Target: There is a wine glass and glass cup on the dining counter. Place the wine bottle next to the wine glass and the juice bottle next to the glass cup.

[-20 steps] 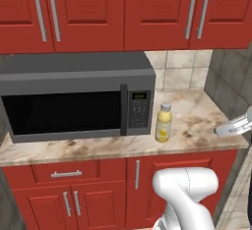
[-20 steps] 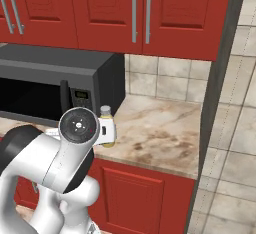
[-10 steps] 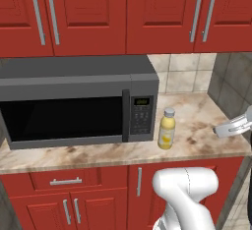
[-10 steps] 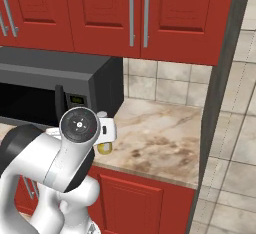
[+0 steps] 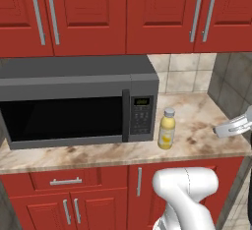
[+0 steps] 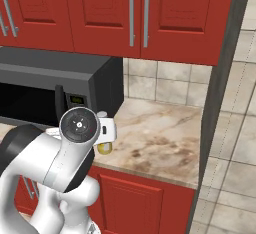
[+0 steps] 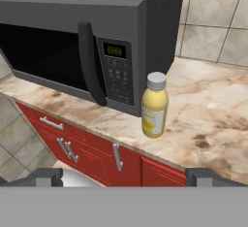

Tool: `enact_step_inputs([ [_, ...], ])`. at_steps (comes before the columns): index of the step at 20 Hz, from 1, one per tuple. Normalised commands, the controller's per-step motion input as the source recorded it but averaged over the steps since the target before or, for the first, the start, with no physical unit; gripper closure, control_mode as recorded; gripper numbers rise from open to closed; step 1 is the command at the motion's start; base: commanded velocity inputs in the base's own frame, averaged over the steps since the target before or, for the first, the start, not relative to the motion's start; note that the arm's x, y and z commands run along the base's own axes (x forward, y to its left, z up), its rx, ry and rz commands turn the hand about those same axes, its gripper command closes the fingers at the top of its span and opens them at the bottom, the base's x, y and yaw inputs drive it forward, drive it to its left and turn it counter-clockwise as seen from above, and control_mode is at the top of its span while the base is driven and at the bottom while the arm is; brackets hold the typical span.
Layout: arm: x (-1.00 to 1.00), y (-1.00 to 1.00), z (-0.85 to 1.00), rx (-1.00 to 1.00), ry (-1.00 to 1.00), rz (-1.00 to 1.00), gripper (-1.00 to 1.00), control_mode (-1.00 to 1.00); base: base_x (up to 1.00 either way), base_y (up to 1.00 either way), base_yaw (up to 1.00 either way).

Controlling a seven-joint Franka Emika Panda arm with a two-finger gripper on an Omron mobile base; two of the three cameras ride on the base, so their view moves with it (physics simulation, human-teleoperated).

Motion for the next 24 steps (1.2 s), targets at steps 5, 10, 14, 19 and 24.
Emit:
enact_step_inputs([
  [5, 0.00, 0.00, 0.00, 0.00, 0.00, 0.00, -1.00, 1.00, 0.00, 0.00, 0.00],
  [10, 0.00, 0.00, 0.00, 0.00, 0.00, 0.00, -1.00, 1.00, -0.10, 0.00, 0.02],
  [14, -0.07, -0.01, 0.00, 0.00, -0.01, 0.01, -1.00, -1.00, -0.07, 0.00, 0.02],
  [19, -0.25, -0.06, 0.00, 0.00, -0.04, 0.04, -1.00, -1.00, 0.00, 0.00, 0.00],
  [24, -0.43, 0.00, 0.00, 0.00, -0.07, 0.05, -1.00, -1.00, 0.00, 0.00, 0.00],
])
